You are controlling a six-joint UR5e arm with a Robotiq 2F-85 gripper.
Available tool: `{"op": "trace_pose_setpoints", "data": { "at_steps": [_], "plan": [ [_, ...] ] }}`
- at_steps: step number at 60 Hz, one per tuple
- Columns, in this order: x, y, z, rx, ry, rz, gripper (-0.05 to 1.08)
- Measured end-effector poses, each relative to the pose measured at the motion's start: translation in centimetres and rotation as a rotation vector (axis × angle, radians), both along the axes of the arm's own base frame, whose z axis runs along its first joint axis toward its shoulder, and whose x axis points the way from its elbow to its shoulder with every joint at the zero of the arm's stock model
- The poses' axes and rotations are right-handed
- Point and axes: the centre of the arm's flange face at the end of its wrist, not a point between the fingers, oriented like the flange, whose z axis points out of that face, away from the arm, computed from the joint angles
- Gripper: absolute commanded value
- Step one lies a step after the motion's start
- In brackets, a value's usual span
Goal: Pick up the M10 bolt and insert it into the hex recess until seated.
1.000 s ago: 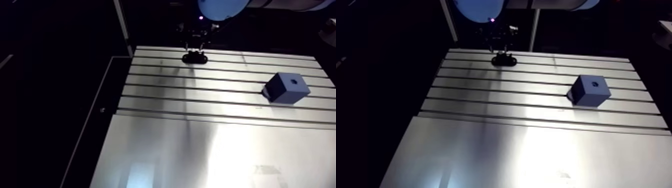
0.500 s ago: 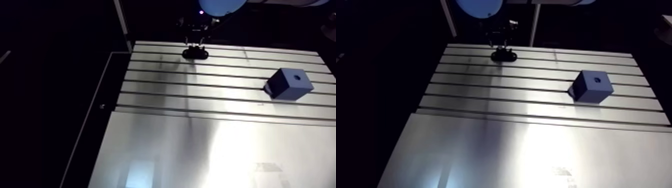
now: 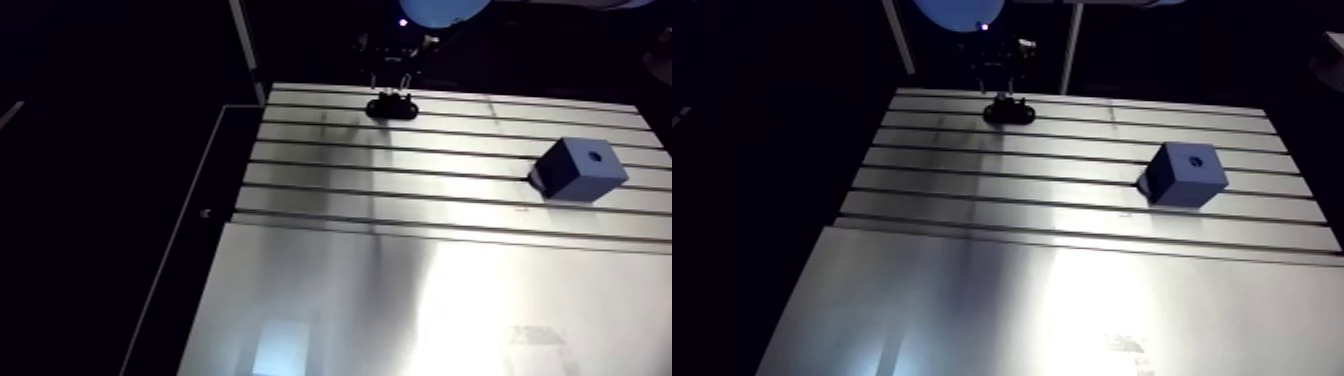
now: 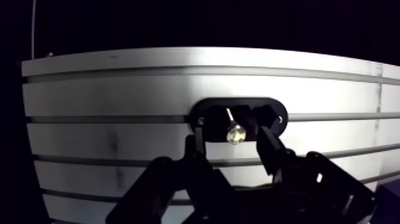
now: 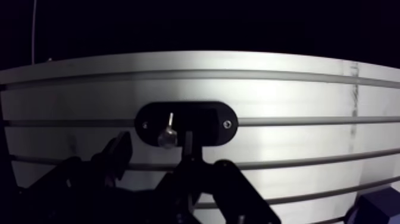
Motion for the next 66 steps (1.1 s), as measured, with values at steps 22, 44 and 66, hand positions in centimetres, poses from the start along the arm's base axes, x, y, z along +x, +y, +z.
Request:
{"op": "trace_pose_setpoints", "data": {
  "at_steps": [22, 44, 66],
  "plan": [
    [-0.6, 0.1, 1.0, 0.001, -0.043, -0.005, 0.43],
    [-1.4, -0.1, 1.3, 0.005, -0.083, -0.015, 0.43],
    [-2.2, -0.1, 0.6, 0.005, -0.112, -0.023, 0.43]
  ]
}}
